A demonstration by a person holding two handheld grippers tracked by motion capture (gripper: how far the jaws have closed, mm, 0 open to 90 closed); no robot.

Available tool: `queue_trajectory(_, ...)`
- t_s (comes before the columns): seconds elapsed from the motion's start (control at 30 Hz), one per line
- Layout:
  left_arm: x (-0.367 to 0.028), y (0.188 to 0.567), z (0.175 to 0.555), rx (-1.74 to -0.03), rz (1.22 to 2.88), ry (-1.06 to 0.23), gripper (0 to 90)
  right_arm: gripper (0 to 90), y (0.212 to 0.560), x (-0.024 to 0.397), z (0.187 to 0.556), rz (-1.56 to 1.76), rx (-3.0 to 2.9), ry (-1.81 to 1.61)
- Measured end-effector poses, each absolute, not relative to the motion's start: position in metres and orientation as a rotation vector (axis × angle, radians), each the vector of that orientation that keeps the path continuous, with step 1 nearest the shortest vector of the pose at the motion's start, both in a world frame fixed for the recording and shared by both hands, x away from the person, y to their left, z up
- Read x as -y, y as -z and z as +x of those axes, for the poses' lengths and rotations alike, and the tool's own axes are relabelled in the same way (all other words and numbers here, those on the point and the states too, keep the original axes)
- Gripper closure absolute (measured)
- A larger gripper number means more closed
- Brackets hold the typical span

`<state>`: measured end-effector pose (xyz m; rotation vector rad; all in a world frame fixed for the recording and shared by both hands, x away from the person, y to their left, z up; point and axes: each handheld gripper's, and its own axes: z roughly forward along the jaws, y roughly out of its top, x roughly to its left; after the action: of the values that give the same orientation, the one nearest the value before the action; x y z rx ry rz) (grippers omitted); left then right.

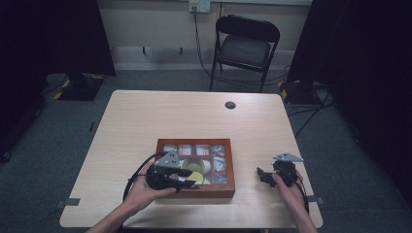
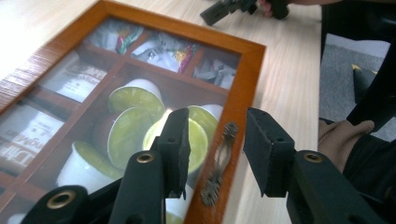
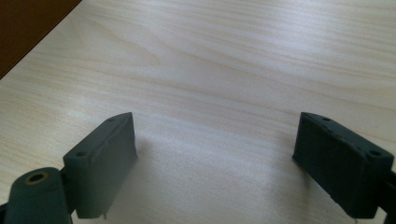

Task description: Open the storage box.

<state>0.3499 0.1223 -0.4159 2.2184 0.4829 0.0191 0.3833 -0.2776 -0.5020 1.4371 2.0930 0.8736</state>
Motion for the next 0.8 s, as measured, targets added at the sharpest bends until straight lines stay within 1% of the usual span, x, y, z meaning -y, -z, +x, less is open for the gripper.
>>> queue_trajectory(0.1, -0.114, 0.419, 0.358, -0.478, 2.232, 0.065, 58.9, 12.0, 0.502, 0.278, 0.383, 1.437, -2.093, -0.874)
queue_trajectory(0.27, -0.111, 0.427, 0.359, -0.479, 2.228, 0.11, 58.5, 12.0, 0.502, 0.278, 0.383, 1.437, -2.093, -0.874)
queue_trajectory(0.3, -0.115, 0.429, 0.359, -0.468, 2.209, 0.155, 58.0, 12.0, 0.502, 0.278, 0.383, 1.437, -2.093, -0.874)
queue_trajectory(0.4, -0.12, 0.43, 0.36, -0.477, 2.187, 0.151, 60.2, 12.0, 0.502, 0.278, 0.383, 1.437, -2.093, -0.874)
queue_trajectory(0.43, -0.124, 0.429, 0.36, -0.466, 2.176, 0.138, 61.5, 12.0, 0.502, 0.278, 0.383, 1.437, -2.093, -0.874)
queue_trajectory(0.47, -0.125, 0.429, 0.36, -0.468, 2.169, 0.133, 66.4, 12.0, 0.502, 0.278, 0.383, 1.437, -2.093, -0.874)
queue_trajectory(0.5, -0.129, 0.429, 0.36, -0.464, 2.165, 0.111, 75.2, 12.0, 0.502, 0.278, 0.383, 1.437, -2.093, -0.874)
queue_trajectory(0.53, -0.129, 0.429, 0.36, -0.464, 2.165, 0.111, 78.4, 12.0, 0.502, 0.278, 0.383, 1.437, -2.093, -0.874)
queue_trajectory(0.7, -0.128, 0.434, 0.358, -0.437, 2.196, 0.137, 77.3, 12.0, 0.502, 0.278, 0.383, 1.437, -2.093, -0.874)
queue_trajectory(0.8, -0.126, 0.435, 0.357, -0.43, 2.218, 0.126, 79.6, 12.0, 0.502, 0.278, 0.383, 1.437, -2.093, -0.874)
